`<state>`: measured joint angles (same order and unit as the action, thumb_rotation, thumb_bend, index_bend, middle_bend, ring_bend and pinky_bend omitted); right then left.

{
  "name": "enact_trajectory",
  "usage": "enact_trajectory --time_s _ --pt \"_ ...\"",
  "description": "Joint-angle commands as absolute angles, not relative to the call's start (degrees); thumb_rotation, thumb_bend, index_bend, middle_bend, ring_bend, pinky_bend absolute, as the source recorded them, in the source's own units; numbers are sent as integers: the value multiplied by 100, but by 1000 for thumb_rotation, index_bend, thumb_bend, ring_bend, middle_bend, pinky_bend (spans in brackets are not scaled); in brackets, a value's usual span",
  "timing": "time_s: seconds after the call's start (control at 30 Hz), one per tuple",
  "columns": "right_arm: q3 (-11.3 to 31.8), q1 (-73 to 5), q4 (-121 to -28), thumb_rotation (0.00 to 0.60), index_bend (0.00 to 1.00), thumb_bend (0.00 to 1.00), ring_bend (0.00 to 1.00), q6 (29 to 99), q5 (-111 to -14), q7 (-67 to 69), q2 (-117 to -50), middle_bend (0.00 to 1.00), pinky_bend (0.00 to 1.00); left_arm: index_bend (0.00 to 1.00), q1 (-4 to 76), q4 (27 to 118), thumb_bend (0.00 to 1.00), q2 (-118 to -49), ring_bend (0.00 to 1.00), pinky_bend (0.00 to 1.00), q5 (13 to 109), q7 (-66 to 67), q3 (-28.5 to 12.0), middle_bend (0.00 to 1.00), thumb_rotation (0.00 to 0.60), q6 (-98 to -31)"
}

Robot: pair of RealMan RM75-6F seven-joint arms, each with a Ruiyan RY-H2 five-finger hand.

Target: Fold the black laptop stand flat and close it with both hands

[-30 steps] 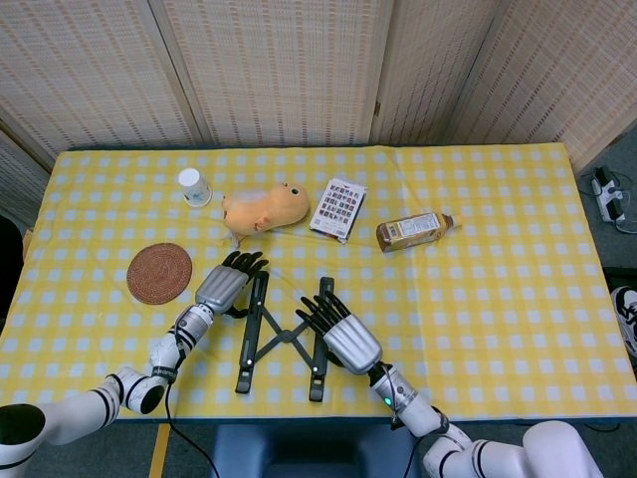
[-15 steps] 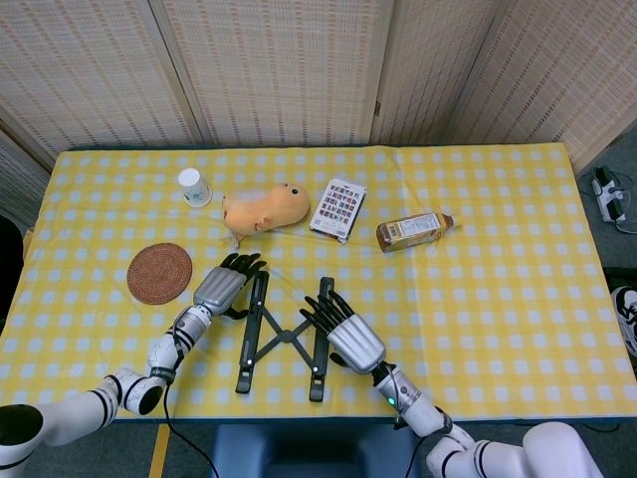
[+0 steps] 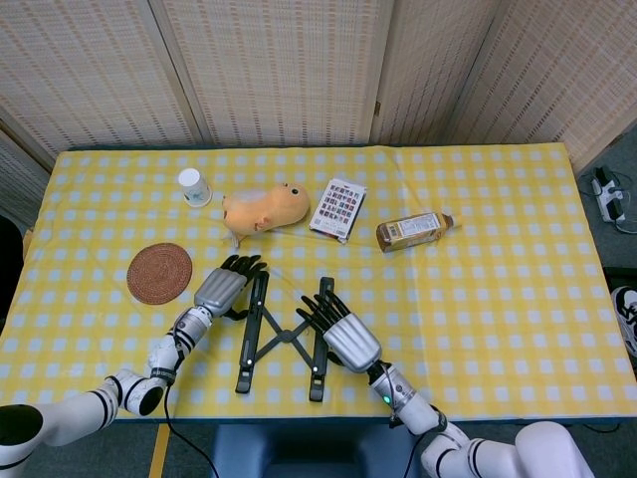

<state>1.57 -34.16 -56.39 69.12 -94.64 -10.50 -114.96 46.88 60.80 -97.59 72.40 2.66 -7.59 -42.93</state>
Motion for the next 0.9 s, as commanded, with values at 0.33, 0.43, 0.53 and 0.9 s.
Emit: enact_trajectory --time_s 0.33,0.43,0.53,0.9 --pt "184 -3484 -5051 600 0 205 0 7230 -9613 -797 -11898 0 0 55 4681 6343 208 -9627 0 0 7117 101 -770 18 600 -4116" --pt "188 -3498 -4893 600 0 205 0 7307 -9641 -728 -12006 0 0 55 4681 6401 208 -9593 0 0 7069 23 -778 18 600 -4042" --pt "200 -3514 -4741 600 0 205 0 7381 -9662 -685 -12113 0 0 55 4686 6460 208 -9565 0 0 7034 -42 -788 18 600 -3987" --pt "236 -3592 -4177 600 0 206 0 7636 -9725 -489 -12526 0 0 55 4702 6697 208 -9470 0 0 6966 -370 -794 17 600 -3761"
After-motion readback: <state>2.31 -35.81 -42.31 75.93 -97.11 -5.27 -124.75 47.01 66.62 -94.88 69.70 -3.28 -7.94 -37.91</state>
